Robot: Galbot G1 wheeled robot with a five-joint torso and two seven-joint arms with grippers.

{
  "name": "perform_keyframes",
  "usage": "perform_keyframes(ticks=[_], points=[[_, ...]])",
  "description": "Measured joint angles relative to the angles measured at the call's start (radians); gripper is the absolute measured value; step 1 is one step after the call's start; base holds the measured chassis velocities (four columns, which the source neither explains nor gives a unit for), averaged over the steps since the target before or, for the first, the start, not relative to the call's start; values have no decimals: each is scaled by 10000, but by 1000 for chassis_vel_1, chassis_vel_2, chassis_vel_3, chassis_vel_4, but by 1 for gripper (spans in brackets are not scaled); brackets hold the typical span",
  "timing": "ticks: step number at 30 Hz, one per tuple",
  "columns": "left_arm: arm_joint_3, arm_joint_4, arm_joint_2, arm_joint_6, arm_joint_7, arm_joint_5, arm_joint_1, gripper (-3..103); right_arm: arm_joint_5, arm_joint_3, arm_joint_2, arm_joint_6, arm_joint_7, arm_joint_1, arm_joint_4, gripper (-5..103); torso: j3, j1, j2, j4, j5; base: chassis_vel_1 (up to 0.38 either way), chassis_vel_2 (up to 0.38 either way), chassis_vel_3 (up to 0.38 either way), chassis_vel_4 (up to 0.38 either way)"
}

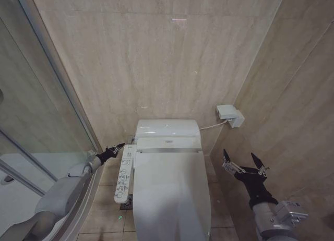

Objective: Open the toilet lid, clean the toilet bowl with a toilet brush, close the toilet lid, and flush.

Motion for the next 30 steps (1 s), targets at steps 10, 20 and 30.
perform_keyframes(ticks=[10, 20, 30], points=[[-12, -663, 127, 25, -477, -267, 162, 0, 0, 0, 0, 0, 0, 0, 0, 100, 0, 0, 0, 2, 1, 0, 0, 0, 0], [2, -1014, 248, 189, 96, -250, 309, 0, 0, 0, 0, 0, 0, 0, 0, 100, 0, 0, 0, 1, -1, 0, 0, 0, 0], [171, -755, 227, 358, 667, -107, 74, 0, 0, 0, 0, 0, 0, 0, -1, 100, 0, 0, 0, 1, -1, 0, 0, 0, 0]])
